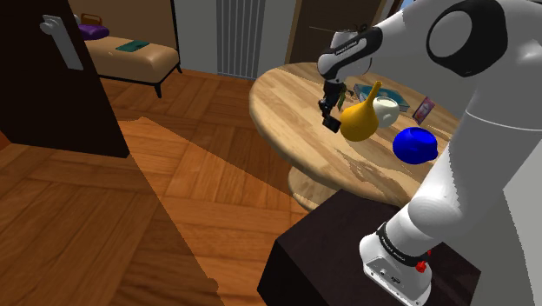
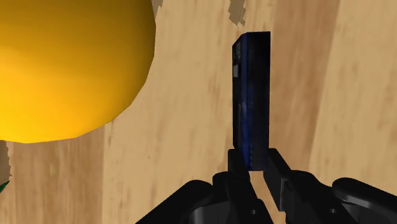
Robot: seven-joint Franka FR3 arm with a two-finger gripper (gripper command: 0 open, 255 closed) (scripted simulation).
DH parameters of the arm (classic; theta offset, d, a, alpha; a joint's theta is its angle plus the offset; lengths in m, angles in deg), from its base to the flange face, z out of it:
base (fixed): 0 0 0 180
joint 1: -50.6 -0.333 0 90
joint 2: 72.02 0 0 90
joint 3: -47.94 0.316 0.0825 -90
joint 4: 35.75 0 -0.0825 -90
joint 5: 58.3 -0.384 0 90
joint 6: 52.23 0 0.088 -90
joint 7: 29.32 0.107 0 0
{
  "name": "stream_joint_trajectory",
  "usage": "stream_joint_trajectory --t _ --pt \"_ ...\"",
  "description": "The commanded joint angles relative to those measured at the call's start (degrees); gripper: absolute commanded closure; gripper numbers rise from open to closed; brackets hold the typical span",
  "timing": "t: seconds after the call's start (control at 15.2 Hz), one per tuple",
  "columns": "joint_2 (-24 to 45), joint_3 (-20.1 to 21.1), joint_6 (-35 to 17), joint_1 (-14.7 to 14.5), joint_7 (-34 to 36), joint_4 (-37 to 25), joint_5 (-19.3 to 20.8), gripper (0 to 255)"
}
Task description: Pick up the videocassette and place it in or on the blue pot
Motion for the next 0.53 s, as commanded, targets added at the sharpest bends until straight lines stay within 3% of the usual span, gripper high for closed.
stream_joint_trajectory --t 0.0,0.46 --pt "-0.91 -0.08 1.48 -0.13 0.11 -0.57 0.27 255" --pt "-3.70 -0.29 6.33 -0.42 0.25 -2.74 1.05 255"
